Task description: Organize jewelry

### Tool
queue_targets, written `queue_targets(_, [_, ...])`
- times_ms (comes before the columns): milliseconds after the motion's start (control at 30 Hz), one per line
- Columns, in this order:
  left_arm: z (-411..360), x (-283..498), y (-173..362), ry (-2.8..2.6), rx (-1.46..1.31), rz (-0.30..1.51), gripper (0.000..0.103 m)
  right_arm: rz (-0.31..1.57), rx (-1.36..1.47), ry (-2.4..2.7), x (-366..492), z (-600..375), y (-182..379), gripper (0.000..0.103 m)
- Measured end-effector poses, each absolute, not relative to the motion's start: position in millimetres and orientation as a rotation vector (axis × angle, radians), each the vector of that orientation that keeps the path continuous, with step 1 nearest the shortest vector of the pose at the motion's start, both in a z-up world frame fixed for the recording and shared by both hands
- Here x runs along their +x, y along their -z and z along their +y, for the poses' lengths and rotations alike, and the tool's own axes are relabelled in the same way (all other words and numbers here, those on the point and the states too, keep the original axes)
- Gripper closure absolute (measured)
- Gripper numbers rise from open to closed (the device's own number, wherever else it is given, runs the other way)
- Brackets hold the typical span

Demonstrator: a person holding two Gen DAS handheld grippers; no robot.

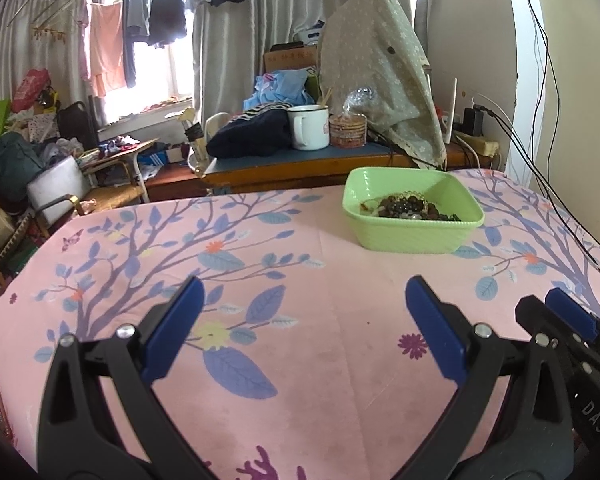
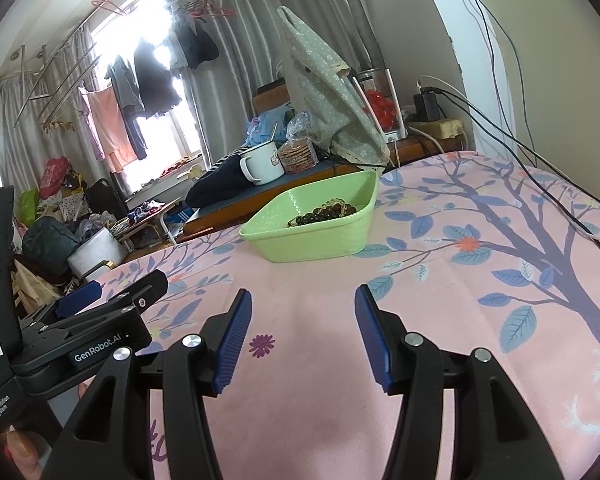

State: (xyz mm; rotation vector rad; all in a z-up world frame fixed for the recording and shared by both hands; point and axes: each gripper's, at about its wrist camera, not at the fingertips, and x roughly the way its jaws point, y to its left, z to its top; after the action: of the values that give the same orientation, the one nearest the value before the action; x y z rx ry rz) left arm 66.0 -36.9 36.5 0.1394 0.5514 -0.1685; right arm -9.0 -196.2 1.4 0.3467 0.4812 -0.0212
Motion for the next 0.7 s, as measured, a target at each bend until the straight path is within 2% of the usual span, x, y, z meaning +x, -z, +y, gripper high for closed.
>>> queue_targets(700, [-35.4, 64.0, -36.1, 0.183, 0.141, 0.553, 0.006, 0.485, 0.347, 0.017, -9.3, -192.3, -0.4, 0.077])
